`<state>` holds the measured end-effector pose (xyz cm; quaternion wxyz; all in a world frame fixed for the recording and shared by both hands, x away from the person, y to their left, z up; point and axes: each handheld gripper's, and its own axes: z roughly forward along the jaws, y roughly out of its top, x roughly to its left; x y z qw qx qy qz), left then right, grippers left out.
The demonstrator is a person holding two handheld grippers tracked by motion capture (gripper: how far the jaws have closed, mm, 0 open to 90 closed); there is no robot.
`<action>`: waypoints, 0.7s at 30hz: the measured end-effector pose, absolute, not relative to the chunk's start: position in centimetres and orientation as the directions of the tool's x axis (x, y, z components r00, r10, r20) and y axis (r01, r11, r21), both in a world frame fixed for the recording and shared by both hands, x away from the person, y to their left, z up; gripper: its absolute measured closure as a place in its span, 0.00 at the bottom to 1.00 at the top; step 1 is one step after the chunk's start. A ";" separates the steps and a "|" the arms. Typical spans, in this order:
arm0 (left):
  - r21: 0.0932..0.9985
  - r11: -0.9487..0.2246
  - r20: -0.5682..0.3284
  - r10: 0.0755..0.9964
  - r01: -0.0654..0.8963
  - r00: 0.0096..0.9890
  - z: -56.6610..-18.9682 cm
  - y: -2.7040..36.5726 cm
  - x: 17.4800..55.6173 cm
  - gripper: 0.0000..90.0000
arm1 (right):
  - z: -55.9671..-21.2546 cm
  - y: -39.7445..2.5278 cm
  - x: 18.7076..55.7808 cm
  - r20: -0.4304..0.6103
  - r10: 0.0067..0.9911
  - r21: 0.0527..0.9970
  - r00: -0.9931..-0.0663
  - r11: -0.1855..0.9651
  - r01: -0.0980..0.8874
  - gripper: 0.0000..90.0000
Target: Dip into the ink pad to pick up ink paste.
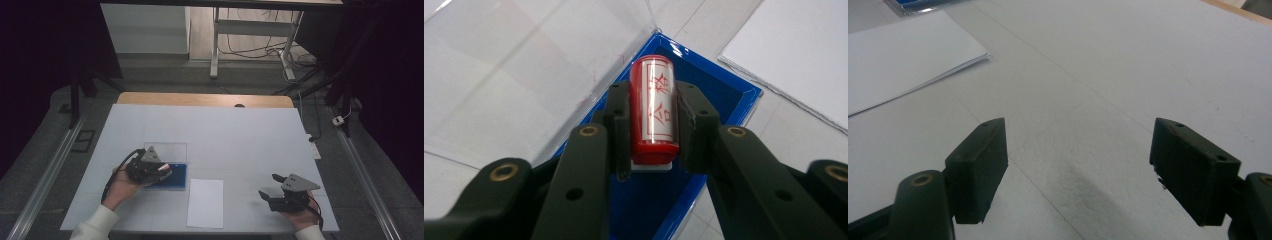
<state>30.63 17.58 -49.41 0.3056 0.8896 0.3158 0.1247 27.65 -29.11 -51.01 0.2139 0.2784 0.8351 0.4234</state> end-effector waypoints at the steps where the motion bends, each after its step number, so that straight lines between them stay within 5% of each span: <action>1: 0.618 -0.617 0.028 0.637 0.488 0.770 -49.5 17.5 30.7 0.79 | -51.0 -29.1 27.7 -0.121 0.646 0.826 -0.753 0.487 0.285 0.25; 21: 0.599 -0.625 0.050 0.652 0.500 0.756 -49.6 17.0 30.4 0.79 | -51.0 -28.9 27.6 -0.130 0.639 0.822 -0.759 0.497 0.278 0.25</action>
